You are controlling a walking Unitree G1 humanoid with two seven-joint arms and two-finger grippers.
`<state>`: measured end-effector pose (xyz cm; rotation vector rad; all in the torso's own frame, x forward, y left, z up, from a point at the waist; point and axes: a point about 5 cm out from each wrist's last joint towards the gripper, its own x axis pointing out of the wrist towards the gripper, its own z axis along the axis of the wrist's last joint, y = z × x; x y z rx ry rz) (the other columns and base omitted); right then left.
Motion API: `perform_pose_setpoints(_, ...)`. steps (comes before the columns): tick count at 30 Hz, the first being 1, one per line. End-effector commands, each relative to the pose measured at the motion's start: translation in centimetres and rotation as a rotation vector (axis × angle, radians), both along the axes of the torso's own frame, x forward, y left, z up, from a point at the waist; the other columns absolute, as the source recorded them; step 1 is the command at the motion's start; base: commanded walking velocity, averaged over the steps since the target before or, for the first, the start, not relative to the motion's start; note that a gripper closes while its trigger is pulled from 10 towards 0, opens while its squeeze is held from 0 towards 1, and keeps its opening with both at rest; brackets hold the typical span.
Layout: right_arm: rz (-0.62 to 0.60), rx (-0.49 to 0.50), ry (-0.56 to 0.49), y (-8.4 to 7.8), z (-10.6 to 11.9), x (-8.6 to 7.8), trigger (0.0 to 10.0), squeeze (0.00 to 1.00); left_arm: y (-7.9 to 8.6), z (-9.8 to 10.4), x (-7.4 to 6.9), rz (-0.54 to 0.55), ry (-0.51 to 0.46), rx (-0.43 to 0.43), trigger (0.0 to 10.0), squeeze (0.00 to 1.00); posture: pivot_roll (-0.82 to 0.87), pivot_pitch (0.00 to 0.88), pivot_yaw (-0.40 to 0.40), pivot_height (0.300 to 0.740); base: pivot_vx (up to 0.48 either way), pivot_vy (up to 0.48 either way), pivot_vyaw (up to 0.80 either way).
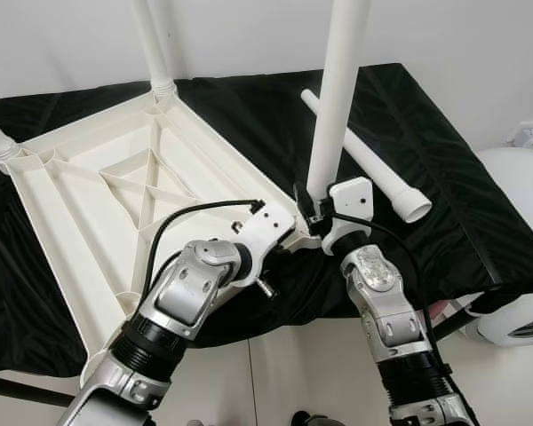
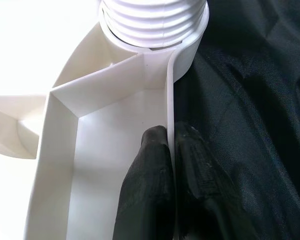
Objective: Building children table
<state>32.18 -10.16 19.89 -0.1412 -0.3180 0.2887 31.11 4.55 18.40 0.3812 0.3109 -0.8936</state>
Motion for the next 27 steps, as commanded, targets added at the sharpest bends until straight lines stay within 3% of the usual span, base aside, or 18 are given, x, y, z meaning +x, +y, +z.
perform_pose_setpoints(1,-0.06,-0.034,0.177,-0.88,-3.74,0.0,10.0,0.0,0.32,-0.5,-0.18,0.032,0.01,0.001,10.0,0.0,-0.09,0.158,0.032,0.74,0.0,0.0,0.0)
perform_pose_setpoints(27,-0.133,0.008,0.17,0.06,-3.75,-0.74,10.0,0.0,0.41,-0.26,-0.09,0.029,0.006,0.002,10.0,0.0,-0.08,0.174,0.035,0.74,0.0,0.0,0.0)
